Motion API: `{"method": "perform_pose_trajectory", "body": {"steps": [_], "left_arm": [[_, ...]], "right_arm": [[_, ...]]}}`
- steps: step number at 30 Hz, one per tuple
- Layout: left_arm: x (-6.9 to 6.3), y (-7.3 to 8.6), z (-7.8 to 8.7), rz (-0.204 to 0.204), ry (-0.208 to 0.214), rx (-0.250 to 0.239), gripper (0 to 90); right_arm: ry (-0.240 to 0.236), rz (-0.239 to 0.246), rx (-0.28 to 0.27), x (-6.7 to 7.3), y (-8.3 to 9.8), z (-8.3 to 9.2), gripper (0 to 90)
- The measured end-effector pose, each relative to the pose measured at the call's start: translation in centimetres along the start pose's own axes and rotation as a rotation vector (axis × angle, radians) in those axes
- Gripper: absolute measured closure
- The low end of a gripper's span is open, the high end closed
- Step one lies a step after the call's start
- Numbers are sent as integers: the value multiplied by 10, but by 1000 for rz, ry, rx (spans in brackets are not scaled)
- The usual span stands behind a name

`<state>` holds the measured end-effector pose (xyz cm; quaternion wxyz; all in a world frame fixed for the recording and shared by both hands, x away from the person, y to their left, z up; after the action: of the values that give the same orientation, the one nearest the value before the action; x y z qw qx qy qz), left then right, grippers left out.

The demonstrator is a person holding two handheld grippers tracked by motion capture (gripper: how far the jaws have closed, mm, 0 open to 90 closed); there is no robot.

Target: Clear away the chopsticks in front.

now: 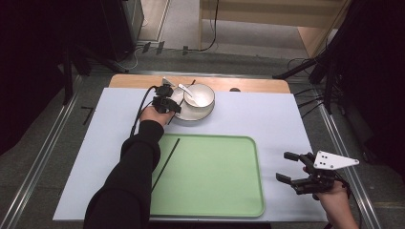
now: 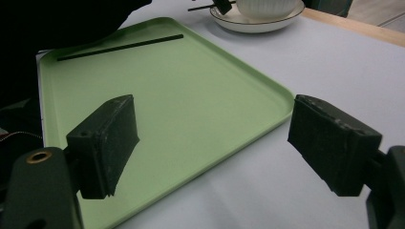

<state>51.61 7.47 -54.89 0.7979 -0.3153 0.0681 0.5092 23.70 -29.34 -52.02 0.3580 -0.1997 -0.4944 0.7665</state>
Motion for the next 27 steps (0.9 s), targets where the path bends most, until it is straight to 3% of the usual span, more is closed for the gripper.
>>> {"method": "perform_pose_trajectory", "body": {"steps": [7,12,16,27], "left_arm": [[1,-3,8,41,25,-25,860],[3,-3,19,46,23,-26,860],[4,-3,29,71,61,-28,860],[4,11,60,48,73,-37,860]], "right_arm": [[0,0,-1,0,0,0,177],[2,0,0,0,0,1,177],[1,2,-2,0,0,1,177],[6,5,4,0,1,1,177]]}}
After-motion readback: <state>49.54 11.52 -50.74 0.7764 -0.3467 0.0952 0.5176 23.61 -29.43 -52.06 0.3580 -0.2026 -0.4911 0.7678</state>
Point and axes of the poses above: each handheld gripper's, and its own axes: z roughly backward along the jaws, y roughly out of its underside, x roughly to its left, the point moved 7 cm from there along -z, roughly forward along the jaws, and after that the axes turned 11 degrees about y, right-handed, at the moved point
